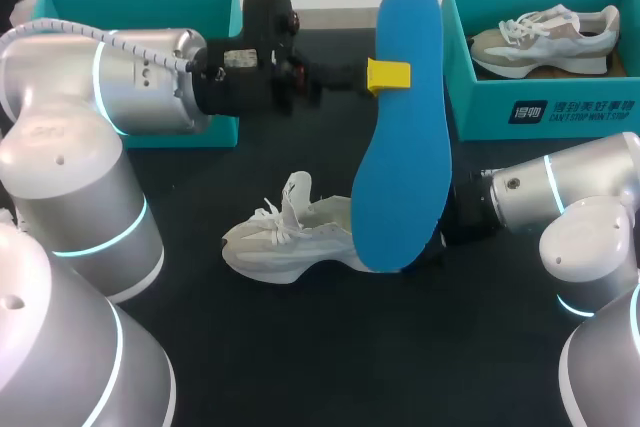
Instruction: Take the shoe out of the shoebox, open the shoe tongue, remove and reinsert the insole, then place the shoe into the shoebox
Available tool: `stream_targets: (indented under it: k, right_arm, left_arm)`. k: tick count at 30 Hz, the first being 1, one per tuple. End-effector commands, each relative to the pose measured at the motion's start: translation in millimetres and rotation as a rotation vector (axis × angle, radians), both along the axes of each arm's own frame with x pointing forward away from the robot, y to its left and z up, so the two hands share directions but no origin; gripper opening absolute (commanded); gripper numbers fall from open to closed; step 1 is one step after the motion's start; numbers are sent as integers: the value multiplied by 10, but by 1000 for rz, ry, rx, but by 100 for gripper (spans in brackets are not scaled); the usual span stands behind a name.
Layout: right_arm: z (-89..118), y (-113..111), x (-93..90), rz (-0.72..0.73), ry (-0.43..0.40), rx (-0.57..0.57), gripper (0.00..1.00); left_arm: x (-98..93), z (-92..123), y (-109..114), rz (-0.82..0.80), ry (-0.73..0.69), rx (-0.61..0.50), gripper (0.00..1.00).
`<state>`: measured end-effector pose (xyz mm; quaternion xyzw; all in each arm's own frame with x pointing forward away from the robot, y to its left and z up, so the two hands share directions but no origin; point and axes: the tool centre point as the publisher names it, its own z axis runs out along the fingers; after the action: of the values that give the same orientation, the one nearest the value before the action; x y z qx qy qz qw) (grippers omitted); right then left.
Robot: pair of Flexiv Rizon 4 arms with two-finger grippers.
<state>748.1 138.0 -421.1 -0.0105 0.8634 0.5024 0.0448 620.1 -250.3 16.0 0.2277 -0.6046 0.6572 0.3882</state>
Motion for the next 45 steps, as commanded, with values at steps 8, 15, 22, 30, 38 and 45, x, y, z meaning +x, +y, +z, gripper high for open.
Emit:
stream_targets:
  k: [8,15,22,30,38,45]
  right_arm:
    - [-46,18,16,-3,-1,-5,0]
    - [-46,18,16,-3,-1,-5,0]
    - [-46,18,16,-3,-1,-5,0]
    - [-46,18,16,-3,-1,-5,0]
    - [-46,18,16,-3,-1,-5,100]
    - [-28,2,10,-12,4,-19,100]
  left_arm:
    - [-6,-26,-19,-2,3,-19,0]
    - [-6,-26,-19,-2,3,-19,0]
    - [-6,-26,-19,-2,3,-19,0]
    - [-6,-26,-19,-2,3,-19,0]
    - [-6,-26,-19,-2,3,-19,0]
    - [-6,-26,-19,-2,3,-19,0]
